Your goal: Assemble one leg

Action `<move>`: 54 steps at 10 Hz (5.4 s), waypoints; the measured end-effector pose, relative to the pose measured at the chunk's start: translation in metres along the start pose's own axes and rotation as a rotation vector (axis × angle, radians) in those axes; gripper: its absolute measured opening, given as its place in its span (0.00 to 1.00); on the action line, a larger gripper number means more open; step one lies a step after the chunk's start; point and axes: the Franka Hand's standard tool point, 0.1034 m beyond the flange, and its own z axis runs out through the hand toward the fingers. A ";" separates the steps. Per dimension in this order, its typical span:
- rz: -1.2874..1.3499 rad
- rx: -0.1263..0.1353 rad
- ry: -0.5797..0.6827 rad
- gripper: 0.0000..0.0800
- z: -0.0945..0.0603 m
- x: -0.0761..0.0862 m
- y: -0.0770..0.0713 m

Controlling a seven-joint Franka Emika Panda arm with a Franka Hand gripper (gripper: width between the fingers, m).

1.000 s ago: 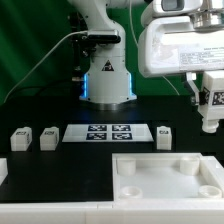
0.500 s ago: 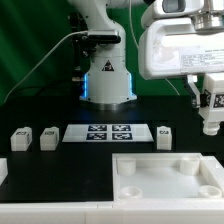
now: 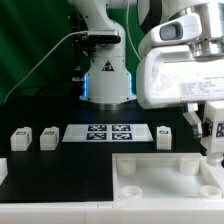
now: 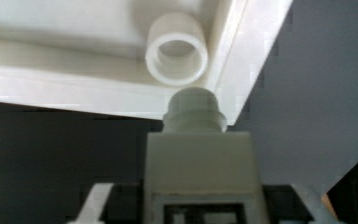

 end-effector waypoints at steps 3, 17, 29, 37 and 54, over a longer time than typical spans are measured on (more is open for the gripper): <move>0.010 0.000 -0.003 0.36 0.018 -0.007 0.001; 0.043 -0.007 0.071 0.36 0.043 -0.023 0.003; 0.028 -0.010 0.074 0.81 0.043 -0.023 0.004; 0.036 0.025 -0.377 0.81 0.004 -0.017 0.011; 0.818 -0.135 -0.459 0.36 0.027 -0.008 0.005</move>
Offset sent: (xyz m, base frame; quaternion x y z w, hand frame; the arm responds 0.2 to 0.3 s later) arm 0.0008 0.0012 -0.0139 0.0012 0.0153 0.0037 0.9999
